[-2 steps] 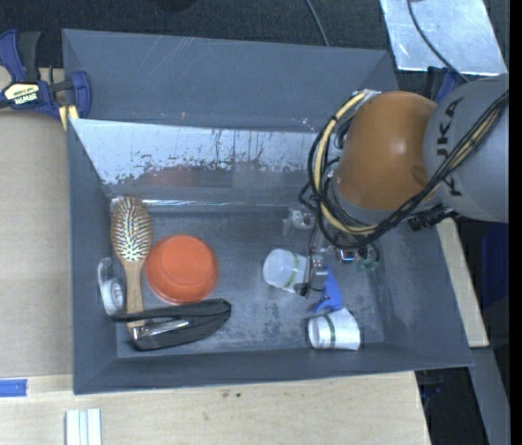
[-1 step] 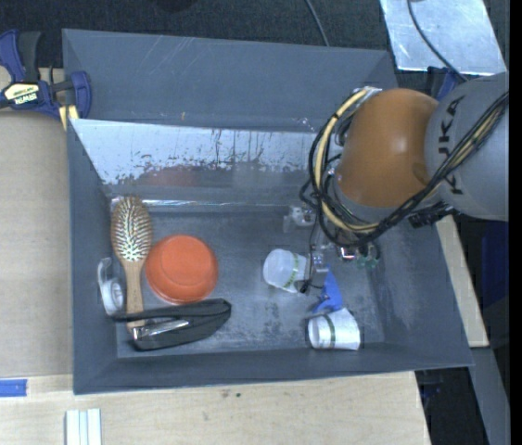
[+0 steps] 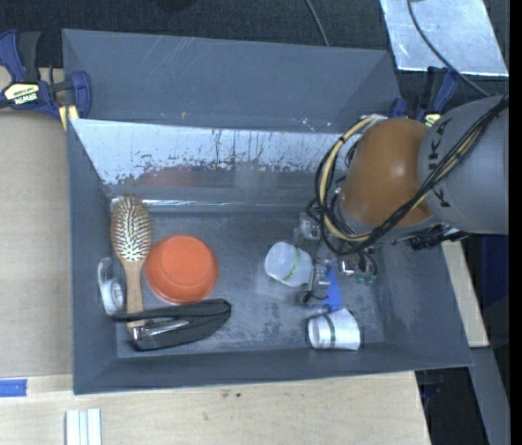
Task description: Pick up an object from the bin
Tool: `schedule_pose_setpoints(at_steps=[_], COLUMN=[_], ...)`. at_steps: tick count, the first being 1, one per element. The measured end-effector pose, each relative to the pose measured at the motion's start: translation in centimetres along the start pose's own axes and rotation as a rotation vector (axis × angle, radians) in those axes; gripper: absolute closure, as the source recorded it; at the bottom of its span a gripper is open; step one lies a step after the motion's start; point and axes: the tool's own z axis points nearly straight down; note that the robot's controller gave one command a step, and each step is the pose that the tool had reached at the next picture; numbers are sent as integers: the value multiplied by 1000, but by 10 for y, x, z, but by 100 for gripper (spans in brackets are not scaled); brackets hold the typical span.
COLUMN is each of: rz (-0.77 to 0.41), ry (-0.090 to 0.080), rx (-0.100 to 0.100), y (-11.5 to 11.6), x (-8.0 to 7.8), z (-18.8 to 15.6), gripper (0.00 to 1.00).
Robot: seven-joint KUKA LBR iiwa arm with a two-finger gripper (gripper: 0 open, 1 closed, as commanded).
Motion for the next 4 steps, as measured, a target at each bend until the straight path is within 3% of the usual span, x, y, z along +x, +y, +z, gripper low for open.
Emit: schedule_pose_setpoints(at_steps=[3, 4], rz=[-20, -5], ry=[-8, -12], rx=[-1, -1], y=[3, 1], x=[0, -2], z=[-2, -2], gripper=[0, 100])
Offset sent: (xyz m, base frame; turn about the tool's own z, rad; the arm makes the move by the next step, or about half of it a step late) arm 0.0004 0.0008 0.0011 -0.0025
